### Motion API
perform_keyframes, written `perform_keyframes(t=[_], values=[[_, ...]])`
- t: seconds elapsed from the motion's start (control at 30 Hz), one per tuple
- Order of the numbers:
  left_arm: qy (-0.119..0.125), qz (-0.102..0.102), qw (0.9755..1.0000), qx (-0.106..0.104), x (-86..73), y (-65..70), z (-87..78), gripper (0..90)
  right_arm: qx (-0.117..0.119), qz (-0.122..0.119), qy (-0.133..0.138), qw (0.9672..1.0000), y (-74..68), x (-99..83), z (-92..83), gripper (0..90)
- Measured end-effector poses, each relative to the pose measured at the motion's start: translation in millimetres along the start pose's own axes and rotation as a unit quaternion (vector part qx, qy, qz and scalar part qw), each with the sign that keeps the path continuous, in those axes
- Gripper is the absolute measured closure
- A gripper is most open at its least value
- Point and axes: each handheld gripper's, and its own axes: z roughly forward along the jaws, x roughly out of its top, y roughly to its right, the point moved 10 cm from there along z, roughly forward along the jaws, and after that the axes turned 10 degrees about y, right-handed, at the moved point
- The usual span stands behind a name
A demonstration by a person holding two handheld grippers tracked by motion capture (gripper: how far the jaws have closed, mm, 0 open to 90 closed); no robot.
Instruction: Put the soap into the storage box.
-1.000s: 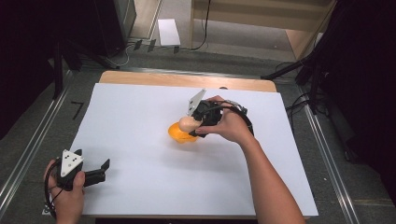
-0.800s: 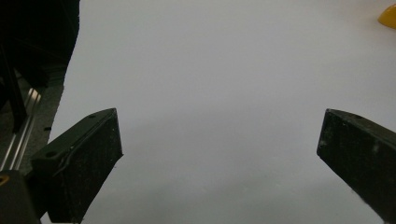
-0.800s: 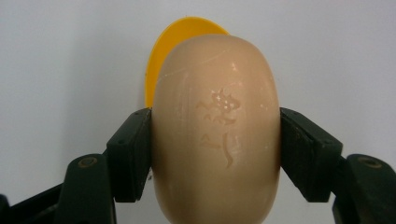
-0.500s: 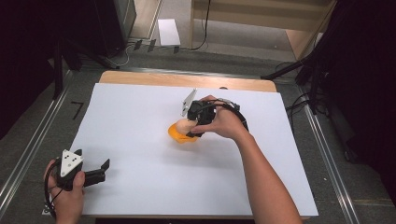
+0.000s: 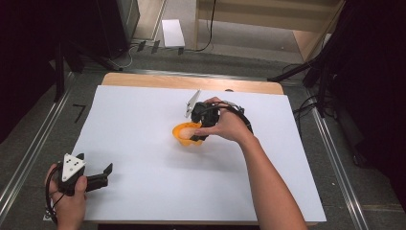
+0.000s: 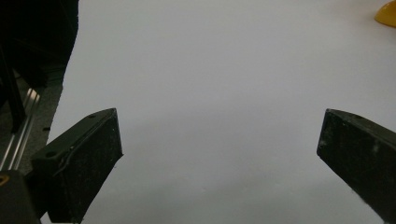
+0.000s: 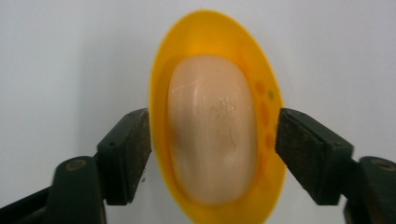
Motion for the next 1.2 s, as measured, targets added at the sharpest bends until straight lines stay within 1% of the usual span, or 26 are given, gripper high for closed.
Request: perform_keyframes(t=[0.03,0.13,0.2,0.3,0.4,0.43,0.47,0.5,0.57,0.6,0.63,0.67,0.73,0.8,0.87,0.9,0.93,0.97,1.03,1.07,1.13,1.2], values=[[0.000,0.000,1.0000,0.000,0.0,0.0,0.0,0.3,-0.001,0.003,0.003,1.0000,0.3,1.0,-0.9,28.4],[0.000,0.000,1.0000,-0.001,0.0,0.1,-0.1,0.2,-0.001,0.008,0.002,1.0000,0.4,-0.3,-2.0,28.2],[0.000,0.000,1.0000,-0.001,0.1,0.0,0.0,0.3,-0.005,0.013,0.002,0.9999,1.0,-2.8,-2.7,26.8],[0.000,0.000,1.0000,-0.001,0.0,0.0,0.2,0.3,-0.006,0.024,0.009,0.9997,1.2,-6.4,-5.5,26.3],[0.001,-0.001,1.0000,-0.002,0.1,0.0,0.3,0.3,-0.013,0.036,0.016,0.9992,2.5,-11.0,-10.5,24.6],[0.001,-0.001,1.0000,-0.002,0.1,0.0,0.2,0.3,-0.018,0.043,0.023,0.9987,3.3,-11.8,-12.2,24.2],[0.001,-0.001,1.0000,-0.002,0.1,-0.1,0.3,0.3,-0.018,0.046,0.029,0.9983,3.6,-12.6,-13.7,23.5],[0.001,-0.001,1.0000,-0.001,0.1,-0.1,0.3,0.3,-0.021,0.056,0.034,0.9976,3.7,-14.4,-15.5,22.2],[-0.001,-0.001,1.0000,0.000,-0.2,-0.2,0.2,0.3,-0.034,0.064,0.040,0.9965,6.7,-19.2,-18.4,18.4],[-0.001,-0.001,1.0000,0.000,-0.2,-0.2,0.3,0.3,-0.037,0.072,0.039,0.9960,6.7,-22.2,-20.4,18.1],[-0.001,-0.001,1.0000,0.000,-0.2,-0.2,0.3,0.3,-0.040,0.073,0.042,0.9956,7.7,-24.4,-22.2,17.3],[-0.001,-0.001,1.0000,-0.001,-0.1,-0.2,0.3,0.3,-0.050,0.081,0.049,0.9942,8.4,-26.9,-24.9,16.4],[-0.001,-0.001,1.0000,-0.001,-0.2,-0.2,0.3,0.3,-0.056,0.094,0.063,0.9920,9.3,-30.4,-27.7,13.5],[0.000,-0.002,1.0000,-0.001,-0.1,-0.1,0.3,0.2,-0.062,0.108,0.063,0.9902,9.2,-36.8,-29.7,13.1],[0.000,-0.002,1.0000,-0.001,-0.1,-0.1,0.3,0.3,-0.073,0.120,0.070,0.9876,9.6,-42.7,-31.6,12.8],[-0.001,-0.001,1.0000,-0.001,-0.2,-0.2,0.3,0.3,-0.076,0.129,0.073,0.9861,9.4,-45.8,-32.5,11.3],[0.000,-0.001,1.0000,-0.001,-0.1,-0.2,0.3,0.3,-0.075,0.132,0.071,0.9858,9.3,-49.3,-32.9,8.4],[-0.001,-0.001,1.0000,-0.001,-0.2,-0.2,0.4,0.3,-0.080,0.138,0.071,0.9845,9.3,-52.4,-33.6,6.3],[-0.002,-0.001,1.0000,-0.001,-0.3,-0.2,0.3,0.3,-0.091,0.155,0.079,0.9806,8.7,-57.6,-35.6,4.7],[-0.001,-0.001,1.0000,-0.001,-0.3,-0.2,0.3,0.3,-0.091,0.162,0.078,0.9795,8.2,-60.8,-36.0,1.2],[-0.001,-0.002,1.0000,-0.001,-0.3,-0.1,0.5,0.3,-0.093,0.173,0.079,0.9774,7.5,-66.4,-36.6,0.0],[-0.002,0.000,1.0000,0.001,-0.5,-0.2,0.3,0.3,-0.108,0.186,0.085,0.9729,6.8,-71.2,-38.3,0.0]])
